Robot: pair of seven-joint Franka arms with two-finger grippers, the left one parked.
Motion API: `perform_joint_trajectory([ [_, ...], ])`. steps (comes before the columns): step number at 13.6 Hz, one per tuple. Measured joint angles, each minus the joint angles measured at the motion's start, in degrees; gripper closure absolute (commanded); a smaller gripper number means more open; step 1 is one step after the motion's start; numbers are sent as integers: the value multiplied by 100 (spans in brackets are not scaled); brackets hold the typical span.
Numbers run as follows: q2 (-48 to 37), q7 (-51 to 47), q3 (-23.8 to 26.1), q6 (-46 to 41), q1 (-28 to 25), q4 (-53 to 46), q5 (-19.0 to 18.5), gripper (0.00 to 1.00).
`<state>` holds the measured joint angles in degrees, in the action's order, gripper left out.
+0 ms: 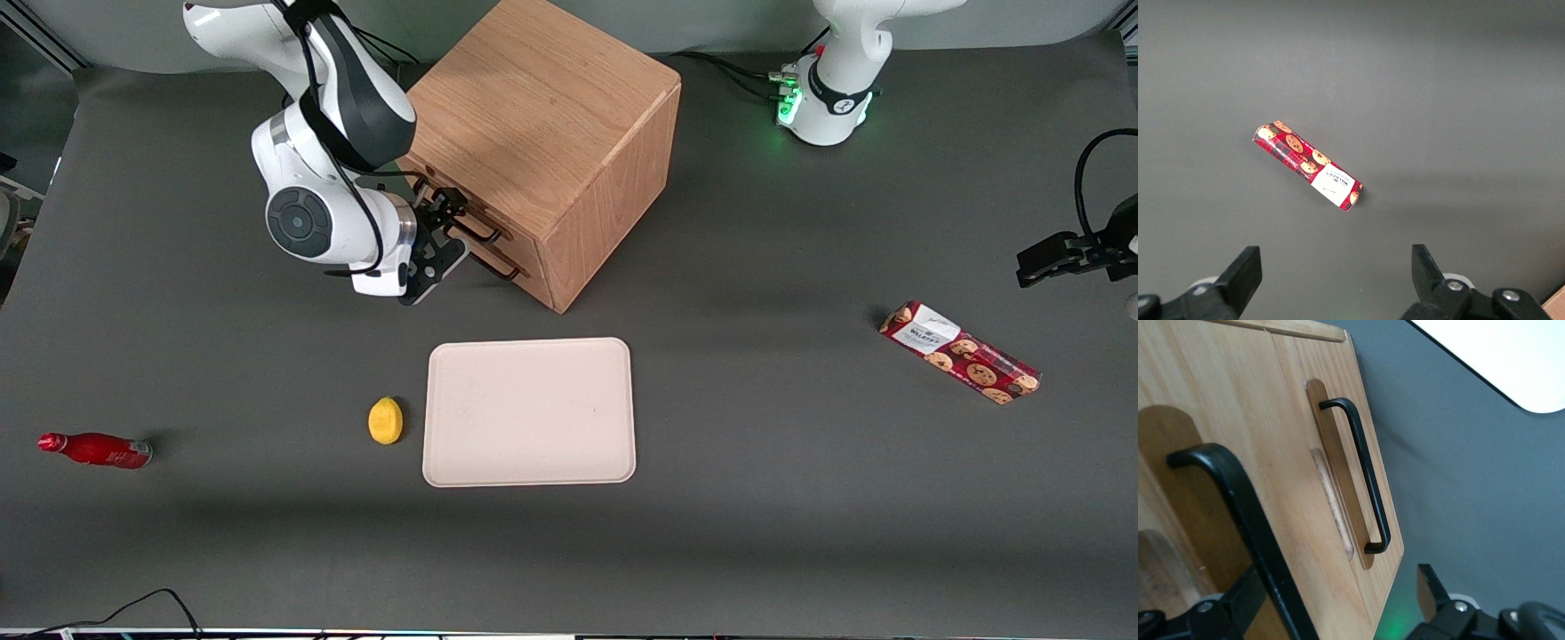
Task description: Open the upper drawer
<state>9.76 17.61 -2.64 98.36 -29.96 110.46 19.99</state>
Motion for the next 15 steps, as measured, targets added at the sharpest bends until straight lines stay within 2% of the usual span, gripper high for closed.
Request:
perform_joint_trajectory([
  [6, 130, 186, -1, 87, 18, 60, 13, 0],
  [15, 220, 666, -14, 276, 413, 34, 16, 0],
])
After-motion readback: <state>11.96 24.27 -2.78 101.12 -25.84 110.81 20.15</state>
